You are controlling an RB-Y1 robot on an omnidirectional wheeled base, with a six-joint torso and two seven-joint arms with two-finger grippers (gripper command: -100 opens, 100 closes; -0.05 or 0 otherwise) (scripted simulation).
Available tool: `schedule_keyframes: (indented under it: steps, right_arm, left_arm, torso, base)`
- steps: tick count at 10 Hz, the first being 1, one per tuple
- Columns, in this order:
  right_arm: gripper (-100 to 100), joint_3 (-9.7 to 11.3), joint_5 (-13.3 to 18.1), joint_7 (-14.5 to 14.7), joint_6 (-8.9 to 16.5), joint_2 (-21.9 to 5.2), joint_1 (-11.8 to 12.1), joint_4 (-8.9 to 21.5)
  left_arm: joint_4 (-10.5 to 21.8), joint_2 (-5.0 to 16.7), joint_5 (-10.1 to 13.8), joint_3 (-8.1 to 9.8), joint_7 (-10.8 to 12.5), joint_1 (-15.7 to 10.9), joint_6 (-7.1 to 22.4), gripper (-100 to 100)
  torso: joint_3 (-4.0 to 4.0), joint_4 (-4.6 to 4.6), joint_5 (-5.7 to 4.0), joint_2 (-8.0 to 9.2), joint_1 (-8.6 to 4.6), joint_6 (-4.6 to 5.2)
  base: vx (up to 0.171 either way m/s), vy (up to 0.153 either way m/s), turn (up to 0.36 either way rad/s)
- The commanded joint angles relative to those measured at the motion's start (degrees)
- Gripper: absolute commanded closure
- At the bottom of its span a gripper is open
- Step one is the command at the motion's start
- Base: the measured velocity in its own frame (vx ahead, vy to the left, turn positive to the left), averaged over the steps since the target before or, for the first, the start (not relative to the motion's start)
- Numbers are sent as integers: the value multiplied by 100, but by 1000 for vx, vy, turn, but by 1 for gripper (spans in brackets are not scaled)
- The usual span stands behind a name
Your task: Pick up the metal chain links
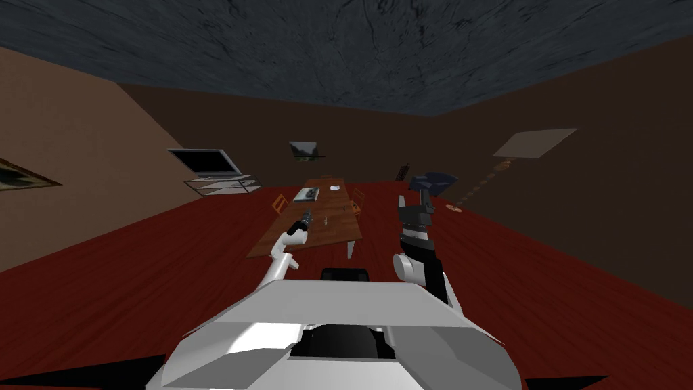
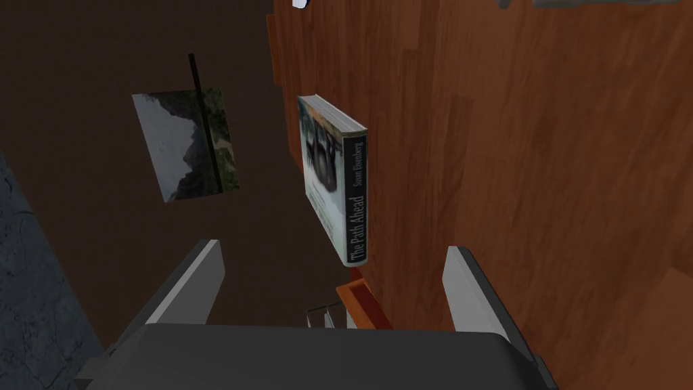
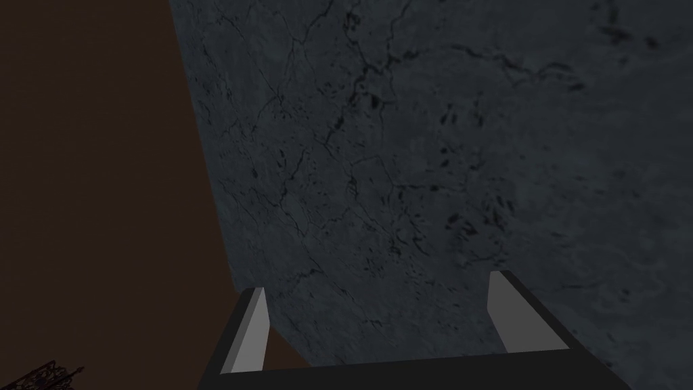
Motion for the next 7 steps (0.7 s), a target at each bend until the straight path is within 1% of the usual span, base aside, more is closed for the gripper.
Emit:
schedule_keyframes:
  steps: [1,2,3,5,6,7]
  right_arm:
    - [0,0,0,0,0,0,0,0]
    - [0,0,0,0,0,0,0,0]
    - [0,0,0,0,0,0,0,0]
    - [0,0,0,0,0,0,0,0]
    - [0,0,0,0,0,0,0,0]
    - [0,0,0,0,0,0,0,0]
  left_arm:
    - [286,-37,-22,37,50,-229,266,-100]
    - [488,-61,-33,55,80,-345,414,-100]
    - [550,-61,-33,55,80,-345,426,-100]
    - [918,-106,-53,89,135,-561,728,-100]
    - [918,-106,-53,89,135,-561,728,-100]
    - [1088,-127,-61,104,161,-660,867,-100]
  torso:
    - [0,0,0,0,0,0]
    - [-1,0,-1,-1,-2,1]
    - [-1,0,-1,-1,-4,1]
    - [-1,0,0,-1,0,-1]
    - [-1,0,-1,-1,-2,-1]
    - [-1,0,-1,-2,0,-2]
  base:
    - [0,-19,-75]
    - [-1,-26,-102]
    - [0,-19,-28]
    - [4,-18,-59]
    - [5,-16,-28]
    - [5,-15,-51]
